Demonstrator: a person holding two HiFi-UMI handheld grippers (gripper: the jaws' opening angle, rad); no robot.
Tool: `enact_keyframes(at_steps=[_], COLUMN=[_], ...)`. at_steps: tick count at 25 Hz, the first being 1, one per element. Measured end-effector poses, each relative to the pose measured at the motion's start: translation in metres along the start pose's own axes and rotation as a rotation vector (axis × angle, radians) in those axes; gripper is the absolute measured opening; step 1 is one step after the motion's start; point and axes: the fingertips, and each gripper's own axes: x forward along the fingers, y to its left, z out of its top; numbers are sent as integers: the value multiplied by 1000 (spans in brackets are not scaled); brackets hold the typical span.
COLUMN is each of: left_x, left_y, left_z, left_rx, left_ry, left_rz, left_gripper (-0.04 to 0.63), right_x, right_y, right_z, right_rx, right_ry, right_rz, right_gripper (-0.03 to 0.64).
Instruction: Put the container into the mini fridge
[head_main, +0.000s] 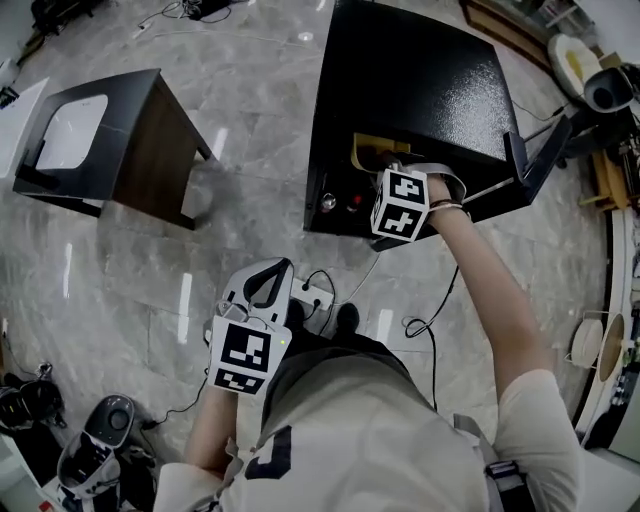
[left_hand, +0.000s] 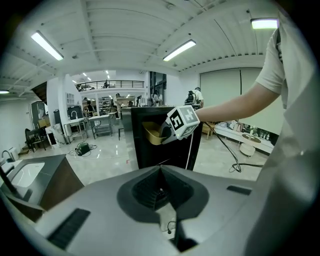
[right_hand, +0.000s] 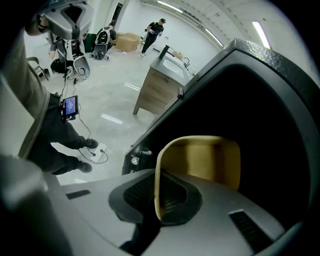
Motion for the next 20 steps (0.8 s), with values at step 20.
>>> enact_keyframes(at_steps=[20], left_x=[7], left_y=[16], left_z=[-9], left_rx=[-27], left_ry=[17], left_rz=[-28], left_gripper=[55], right_x=[26], right_y=[-26], right_z=[-1], right_rx=[18], right_ry=[-1], right_rz=[-63], right_gripper=[32])
